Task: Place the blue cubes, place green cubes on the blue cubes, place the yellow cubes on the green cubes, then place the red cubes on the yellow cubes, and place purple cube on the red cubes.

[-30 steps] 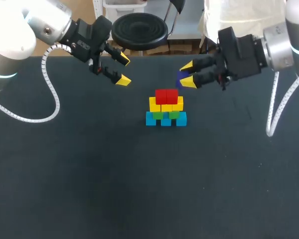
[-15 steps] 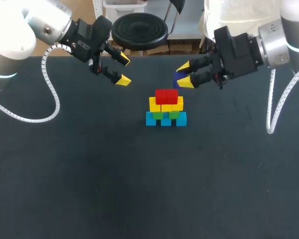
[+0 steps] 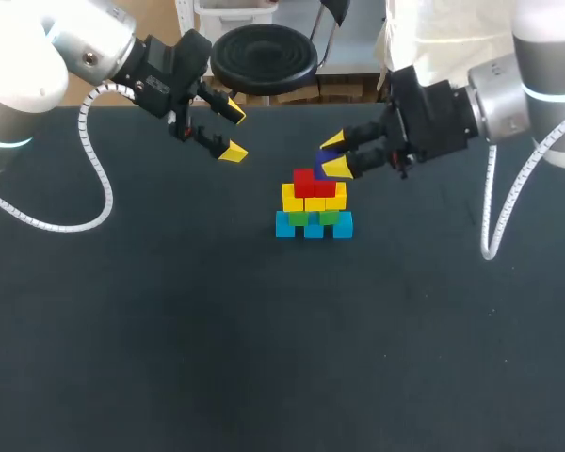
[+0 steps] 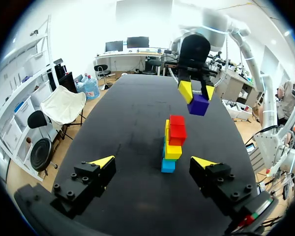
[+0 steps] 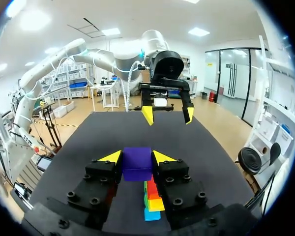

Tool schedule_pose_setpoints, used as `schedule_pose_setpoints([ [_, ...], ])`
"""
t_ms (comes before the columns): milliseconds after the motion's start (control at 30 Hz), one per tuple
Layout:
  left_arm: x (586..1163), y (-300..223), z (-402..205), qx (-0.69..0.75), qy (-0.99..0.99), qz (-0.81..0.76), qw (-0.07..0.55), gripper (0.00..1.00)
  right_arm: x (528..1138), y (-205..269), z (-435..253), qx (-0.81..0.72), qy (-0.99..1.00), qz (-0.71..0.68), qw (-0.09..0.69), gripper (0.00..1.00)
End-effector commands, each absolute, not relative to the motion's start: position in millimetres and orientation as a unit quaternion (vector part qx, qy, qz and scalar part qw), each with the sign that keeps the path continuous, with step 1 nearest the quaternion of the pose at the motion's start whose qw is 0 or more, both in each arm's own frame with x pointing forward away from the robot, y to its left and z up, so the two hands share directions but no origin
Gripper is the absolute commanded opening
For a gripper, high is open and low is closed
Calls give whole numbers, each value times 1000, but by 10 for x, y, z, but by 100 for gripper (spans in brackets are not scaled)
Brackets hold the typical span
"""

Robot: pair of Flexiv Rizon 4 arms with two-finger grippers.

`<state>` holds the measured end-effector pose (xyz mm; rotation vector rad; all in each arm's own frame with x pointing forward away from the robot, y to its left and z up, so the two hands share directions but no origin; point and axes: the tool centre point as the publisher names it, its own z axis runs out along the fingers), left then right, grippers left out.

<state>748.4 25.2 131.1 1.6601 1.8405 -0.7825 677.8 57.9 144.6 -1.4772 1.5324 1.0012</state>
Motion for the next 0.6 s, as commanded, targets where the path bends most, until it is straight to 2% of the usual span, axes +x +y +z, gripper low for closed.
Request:
schedule_pose_setpoints([
  [33,7495,252,1309,616,682,-290,267,100,6843,635,1421,-587,607,390,367,0],
  [600,7495,252,1309,616,682,-290,267,100,6847,687,1317,-587,638,355,349,0],
])
